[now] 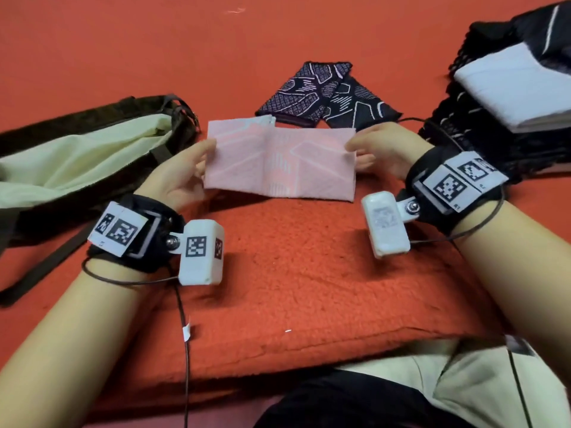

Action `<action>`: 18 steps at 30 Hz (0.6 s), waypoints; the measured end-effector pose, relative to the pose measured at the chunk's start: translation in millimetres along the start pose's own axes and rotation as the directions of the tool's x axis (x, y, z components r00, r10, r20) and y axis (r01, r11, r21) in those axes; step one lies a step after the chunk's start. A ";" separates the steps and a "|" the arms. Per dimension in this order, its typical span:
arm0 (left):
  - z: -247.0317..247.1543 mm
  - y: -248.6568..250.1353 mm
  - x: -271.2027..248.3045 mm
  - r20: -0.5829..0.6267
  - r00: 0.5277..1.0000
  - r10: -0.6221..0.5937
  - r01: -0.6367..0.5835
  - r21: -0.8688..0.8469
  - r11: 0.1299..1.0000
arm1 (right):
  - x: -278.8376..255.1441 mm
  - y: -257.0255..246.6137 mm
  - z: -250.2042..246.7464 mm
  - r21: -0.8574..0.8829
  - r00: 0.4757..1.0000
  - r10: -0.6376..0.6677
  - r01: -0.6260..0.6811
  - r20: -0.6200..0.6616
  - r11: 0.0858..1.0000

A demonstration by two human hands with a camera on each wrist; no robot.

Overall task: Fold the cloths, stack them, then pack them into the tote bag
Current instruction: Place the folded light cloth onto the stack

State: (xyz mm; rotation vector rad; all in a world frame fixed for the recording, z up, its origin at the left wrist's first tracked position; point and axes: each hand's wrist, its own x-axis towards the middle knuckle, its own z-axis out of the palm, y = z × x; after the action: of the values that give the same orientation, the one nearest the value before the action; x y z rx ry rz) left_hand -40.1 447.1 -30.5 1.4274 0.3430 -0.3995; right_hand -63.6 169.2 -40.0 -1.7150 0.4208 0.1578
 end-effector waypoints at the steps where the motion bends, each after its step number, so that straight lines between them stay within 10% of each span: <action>1: -1.8 -0.4 1.3 -0.019 1.000 0.025 -0.023 0.107 0.994 | -1.4 4.3 -0.4 -0.043 0.999 0.015 -0.014 0.028 0.999; 11: 4.6 10.3 9.1 -0.047 0.970 0.239 -0.156 0.633 0.758 | -3.6 15.5 -3.0 -0.243 0.999 -0.012 0.001 -0.044 0.970; 18: -5.7 12.6 23.5 -0.118 0.988 0.104 0.036 0.814 0.580 | 3.1 9.5 19.6 -0.726 0.993 -0.104 0.030 -0.057 0.687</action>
State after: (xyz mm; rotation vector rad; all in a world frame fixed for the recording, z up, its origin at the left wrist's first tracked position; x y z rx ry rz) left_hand -13.5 452.6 -30.8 2.4012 0.2555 -0.4381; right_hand -61.7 186.4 -53.6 -2.5393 0.3859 0.2076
